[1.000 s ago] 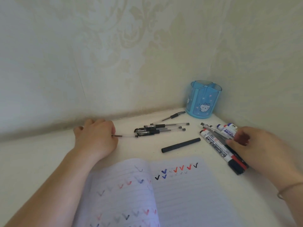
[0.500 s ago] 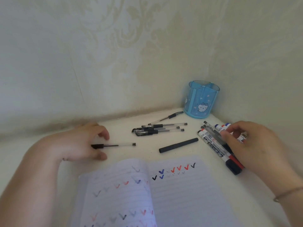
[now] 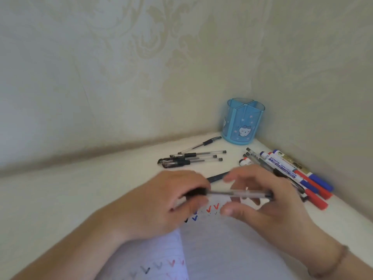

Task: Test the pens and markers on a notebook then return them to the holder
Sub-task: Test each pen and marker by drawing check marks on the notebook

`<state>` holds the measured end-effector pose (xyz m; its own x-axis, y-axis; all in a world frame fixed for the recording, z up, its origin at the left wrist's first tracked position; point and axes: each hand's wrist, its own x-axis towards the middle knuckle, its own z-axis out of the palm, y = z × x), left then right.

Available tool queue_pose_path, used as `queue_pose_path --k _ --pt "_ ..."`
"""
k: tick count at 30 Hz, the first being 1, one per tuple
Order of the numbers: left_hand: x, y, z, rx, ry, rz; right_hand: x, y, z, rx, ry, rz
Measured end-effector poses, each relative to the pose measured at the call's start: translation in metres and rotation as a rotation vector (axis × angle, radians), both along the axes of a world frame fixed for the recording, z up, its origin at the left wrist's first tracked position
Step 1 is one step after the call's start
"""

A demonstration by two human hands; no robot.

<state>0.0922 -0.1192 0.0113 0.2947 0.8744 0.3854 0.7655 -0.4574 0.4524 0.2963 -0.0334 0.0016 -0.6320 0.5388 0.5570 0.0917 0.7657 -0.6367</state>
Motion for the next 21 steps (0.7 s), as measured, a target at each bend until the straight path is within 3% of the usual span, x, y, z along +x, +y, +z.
queue_pose_path --k 5,12,18,21 --pt "0.004 0.005 -0.016 0.012 -0.042 0.038 -0.006 -0.014 0.002 -0.291 0.346 0.024" --pt "0.002 0.004 -0.018 -0.006 0.15 0.009 -0.005 -0.014 0.0 -0.338 0.157 0.159" --pt "-0.003 0.01 -0.022 -0.001 0.143 -0.013 0.001 -0.007 0.003 -0.183 0.117 0.24" --pt "-0.008 0.011 -0.023 0.006 0.078 0.041 0.003 -0.002 0.006 -0.299 0.181 0.227"
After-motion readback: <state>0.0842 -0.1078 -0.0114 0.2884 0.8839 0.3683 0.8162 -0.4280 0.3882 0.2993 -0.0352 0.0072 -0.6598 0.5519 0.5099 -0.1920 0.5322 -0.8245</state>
